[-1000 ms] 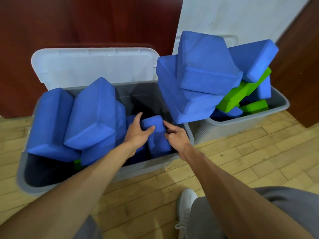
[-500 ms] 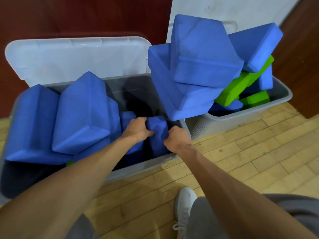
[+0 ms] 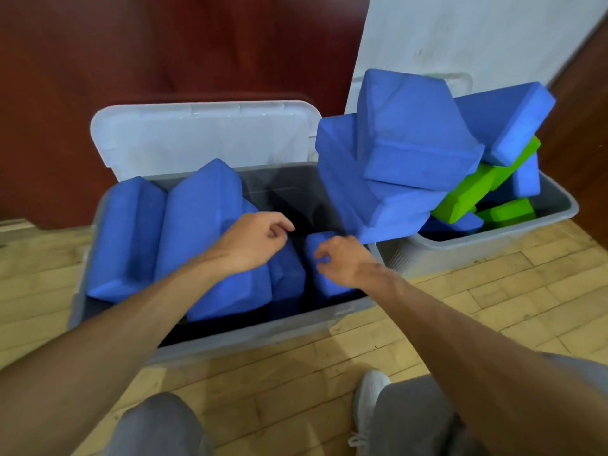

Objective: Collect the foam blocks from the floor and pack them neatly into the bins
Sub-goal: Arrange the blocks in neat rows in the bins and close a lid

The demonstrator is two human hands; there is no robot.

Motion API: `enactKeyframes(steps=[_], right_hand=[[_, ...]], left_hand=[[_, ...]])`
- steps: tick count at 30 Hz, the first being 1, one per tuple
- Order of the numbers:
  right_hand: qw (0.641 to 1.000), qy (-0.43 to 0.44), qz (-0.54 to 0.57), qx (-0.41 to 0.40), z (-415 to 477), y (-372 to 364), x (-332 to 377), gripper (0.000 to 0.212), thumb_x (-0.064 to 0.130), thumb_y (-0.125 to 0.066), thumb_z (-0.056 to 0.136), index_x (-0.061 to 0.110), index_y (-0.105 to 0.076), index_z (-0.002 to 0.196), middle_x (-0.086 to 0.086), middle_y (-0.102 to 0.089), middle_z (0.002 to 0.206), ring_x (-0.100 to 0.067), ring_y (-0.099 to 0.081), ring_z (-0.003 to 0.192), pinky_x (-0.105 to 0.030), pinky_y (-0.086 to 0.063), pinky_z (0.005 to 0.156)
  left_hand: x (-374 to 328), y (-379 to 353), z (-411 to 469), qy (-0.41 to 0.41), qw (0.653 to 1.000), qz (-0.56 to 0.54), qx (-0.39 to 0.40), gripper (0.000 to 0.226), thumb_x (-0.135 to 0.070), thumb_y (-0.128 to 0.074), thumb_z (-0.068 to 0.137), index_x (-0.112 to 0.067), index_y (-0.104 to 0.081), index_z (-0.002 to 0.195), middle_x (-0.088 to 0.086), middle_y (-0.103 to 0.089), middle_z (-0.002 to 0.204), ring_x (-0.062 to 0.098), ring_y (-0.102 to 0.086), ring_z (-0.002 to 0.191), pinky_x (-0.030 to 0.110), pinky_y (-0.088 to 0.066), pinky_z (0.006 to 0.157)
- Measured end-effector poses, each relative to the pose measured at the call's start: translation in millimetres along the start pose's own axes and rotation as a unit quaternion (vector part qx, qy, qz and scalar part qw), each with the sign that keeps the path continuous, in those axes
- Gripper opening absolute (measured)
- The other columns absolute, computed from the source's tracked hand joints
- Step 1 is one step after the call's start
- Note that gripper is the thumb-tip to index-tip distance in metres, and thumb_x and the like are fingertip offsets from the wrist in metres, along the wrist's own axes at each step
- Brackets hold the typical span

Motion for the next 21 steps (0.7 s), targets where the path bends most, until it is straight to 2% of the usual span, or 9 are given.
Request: enactKeyframes(steps=[1, 3, 5, 8, 12, 14, 17, 19, 21], right_hand=[[1.0, 0.017, 0.0, 0.008, -0.5, 9.9, 10.5, 0.03, 0.018, -0.053, 0.091, 0.015, -0.068, 0.116, -0.005, -0.063, 0.125, -0.027, -0.055, 0.118, -0.027, -0.038, 0.099], [0.998, 0.042, -0.003, 0.037, -0.3, 27.6, 27.2, 0.028, 0.017, -0.056, 0.089, 0.011, -0.07, 0.112, -0.004, -0.067, 0.119, -0.024, -0.058, 0.114, -0.025, -0.04, 0.096], [0.996, 0.058, -0.023, 0.07, 4.7, 36.3, 36.7, 0.027, 0.018, -0.057, 0.086, 0.006, -0.07, 0.105, -0.008, -0.069, 0.111, -0.026, -0.061, 0.107, -0.033, -0.047, 0.094], [0.993, 0.066, -0.033, 0.087, 16.1, 35.7, 47.4, 0.033, 0.023, -0.058, 0.083, 0.001, -0.065, 0.106, -0.014, -0.066, 0.111, -0.032, -0.059, 0.108, -0.043, -0.05, 0.092], [0.989, 0.069, -0.019, 0.13, 24.1, 11.8, 58.2, 0.044, 0.036, -0.059, 0.089, 0.009, -0.061, 0.122, -0.007, -0.064, 0.123, -0.027, -0.06, 0.11, -0.034, -0.048, 0.097], [0.983, 0.059, -0.004, 0.175, 27.4, -2.1, 61.2, 0.053, 0.039, -0.059, 0.091, 0.005, -0.054, 0.13, -0.009, -0.064, 0.114, -0.026, -0.062, 0.096, -0.035, -0.049, 0.091], [0.982, 0.015, 0.068, 0.175, 39.3, -12.3, 57.7, 0.051, 0.039, -0.061, 0.09, -0.003, -0.058, 0.119, -0.014, -0.061, 0.093, -0.024, -0.059, 0.081, -0.036, -0.055, 0.081], [0.979, -0.014, 0.093, 0.183, 43.5, -21.1, 54.9, 0.039, 0.041, -0.063, 0.089, 0.003, -0.059, 0.098, -0.01, -0.059, 0.086, -0.022, -0.058, 0.079, -0.035, -0.055, 0.077], [0.972, -0.033, 0.104, 0.208, 45.4, -31.8, 56.2, 0.039, 0.046, -0.064, 0.087, 0.008, -0.056, 0.094, -0.004, -0.053, 0.079, -0.02, -0.056, 0.076, -0.034, -0.053, 0.077]], left_hand=[[0.5, 17.4, -5.8, -0.019, 0.999, 0.01, -0.035, 0.025, -0.008, -0.056, 0.087, -0.021, -0.069, 0.105, -0.003, -0.067, 0.093, 0.019, -0.065, 0.089, 0.032, -0.05, 0.086], [12.2, 46.7, -16.1, -0.037, 0.992, 0.082, -0.089, 0.029, -0.019, -0.057, 0.086, -0.021, -0.065, 0.114, 0.002, -0.062, 0.109, 0.024, -0.058, 0.105, 0.037, -0.045, 0.094], [36.2, 57.0, -30.6, 0.014, 0.986, 0.149, -0.073, 0.048, -0.034, -0.061, 0.087, -0.022, -0.052, 0.132, 0.004, -0.049, 0.132, 0.028, -0.044, 0.124, 0.039, -0.035, 0.106], [63.0, 44.4, -52.6, 0.073, 0.987, 0.138, -0.05, 0.076, -0.043, -0.068, 0.083, -0.025, -0.032, 0.148, -0.003, -0.025, 0.151, 0.026, -0.03, 0.135, 0.034, -0.027, 0.111], [72.1, 41.0, -57.3, 0.068, 0.984, 0.116, -0.117, 0.087, -0.053, -0.07, 0.077, -0.032, -0.026, 0.149, -0.004, -0.029, 0.145, 0.02, -0.038, 0.131, 0.036, -0.039, 0.105], [76.1, 38.7, -57.2, 0.085, 0.983, 0.114, -0.115, 0.096, -0.06, -0.072, 0.07, -0.035, -0.023, 0.148, -0.006, -0.026, 0.145, 0.017, -0.04, 0.13, 0.038, -0.044, 0.1], [74.4, 35.8, -57.5, 0.111, 0.98, 0.085, -0.138, 0.089, -0.061, -0.073, 0.068, -0.041, -0.028, 0.142, -0.01, -0.026, 0.141, 0.015, -0.041, 0.128, 0.044, -0.045, 0.097], [72.8, 36.7, -52.7, 0.124, 0.979, 0.071, -0.144, 0.079, -0.054, -0.071, 0.074, -0.04, -0.029, 0.139, -0.008, -0.026, 0.138, 0.019, -0.039, 0.127, 0.048, -0.043, 0.098], [68.9, 36.3, -49.6, 0.119, 0.982, 0.065, -0.128, 0.074, -0.045, -0.068, 0.081, -0.04, -0.026, 0.141, -0.003, -0.024, 0.139, 0.024, -0.039, 0.127, 0.046, -0.042, 0.098]])
Point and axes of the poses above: each hand's wrist, its own z-axis towards the middle knuckle, its own y-axis out of the back of the hand, x = y × z, the point moved 6 cm from there along z, towards the middle knuckle
